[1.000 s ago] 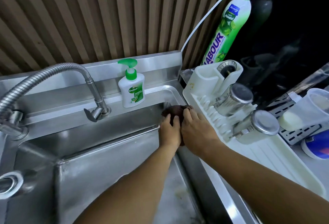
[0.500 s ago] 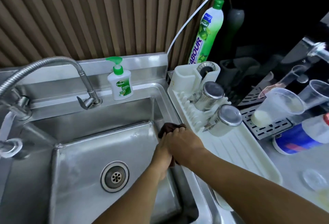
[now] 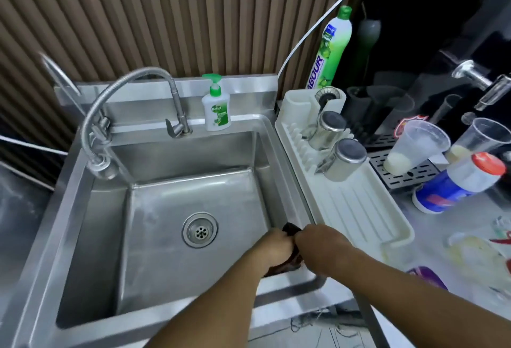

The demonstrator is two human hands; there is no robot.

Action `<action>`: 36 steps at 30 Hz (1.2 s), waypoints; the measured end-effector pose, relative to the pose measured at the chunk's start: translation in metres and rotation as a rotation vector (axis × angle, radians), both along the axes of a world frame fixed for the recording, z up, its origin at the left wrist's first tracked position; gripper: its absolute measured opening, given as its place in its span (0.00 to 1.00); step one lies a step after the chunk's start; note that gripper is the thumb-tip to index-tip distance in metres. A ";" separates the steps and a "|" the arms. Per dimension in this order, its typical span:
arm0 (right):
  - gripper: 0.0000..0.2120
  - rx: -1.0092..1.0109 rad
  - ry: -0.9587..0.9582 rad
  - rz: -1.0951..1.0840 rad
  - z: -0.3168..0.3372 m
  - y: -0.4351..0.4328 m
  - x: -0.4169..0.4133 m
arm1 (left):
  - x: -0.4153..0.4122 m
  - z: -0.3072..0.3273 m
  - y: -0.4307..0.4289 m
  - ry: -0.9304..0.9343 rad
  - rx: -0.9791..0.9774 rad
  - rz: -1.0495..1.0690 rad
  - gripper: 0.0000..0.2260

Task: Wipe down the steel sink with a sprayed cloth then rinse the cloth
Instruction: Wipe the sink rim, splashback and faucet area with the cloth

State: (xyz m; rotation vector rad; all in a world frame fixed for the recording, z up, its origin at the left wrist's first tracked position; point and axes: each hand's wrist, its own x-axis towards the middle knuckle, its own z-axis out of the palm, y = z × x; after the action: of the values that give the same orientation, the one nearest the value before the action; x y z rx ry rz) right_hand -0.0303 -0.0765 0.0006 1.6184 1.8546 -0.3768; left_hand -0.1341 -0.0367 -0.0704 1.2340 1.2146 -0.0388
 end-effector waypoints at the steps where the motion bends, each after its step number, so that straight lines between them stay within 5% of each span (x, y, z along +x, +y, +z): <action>1: 0.15 -0.020 0.026 -0.037 0.003 -0.009 -0.001 | -0.003 0.005 -0.005 0.070 0.073 -0.137 0.12; 6: 0.14 -0.068 0.166 -0.129 0.009 -0.057 -0.010 | -0.014 0.010 -0.030 0.236 0.324 -0.589 0.15; 10: 0.14 -0.001 0.229 -0.129 0.017 -0.069 -0.022 | -0.040 0.010 -0.046 0.234 0.445 -0.656 0.16; 13: 0.24 0.164 0.176 -0.001 0.004 -0.073 -0.025 | -0.061 0.002 -0.053 0.224 0.541 -0.776 0.21; 16: 0.46 0.083 0.159 0.059 -0.019 -0.088 -0.020 | -0.070 -0.001 -0.051 0.274 0.644 -0.892 0.29; 20: 0.46 0.026 0.125 0.057 -0.043 -0.118 -0.055 | -0.102 -0.004 -0.061 0.329 0.755 -1.024 0.31; 29: 0.48 0.077 0.126 -0.009 -0.055 -0.129 -0.184 | -0.226 -0.003 -0.073 0.384 0.925 -1.053 0.33; 36: 0.47 0.078 0.194 0.094 -0.056 -0.119 -0.293 | -0.353 -0.016 -0.078 0.453 1.023 -1.021 0.48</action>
State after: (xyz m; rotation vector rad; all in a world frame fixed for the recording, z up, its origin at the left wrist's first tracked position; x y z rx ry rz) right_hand -0.3234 -0.1954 -0.0556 1.5865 2.1061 -0.4383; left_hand -0.4873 -0.1149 -0.0865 2.7736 0.8204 -0.5199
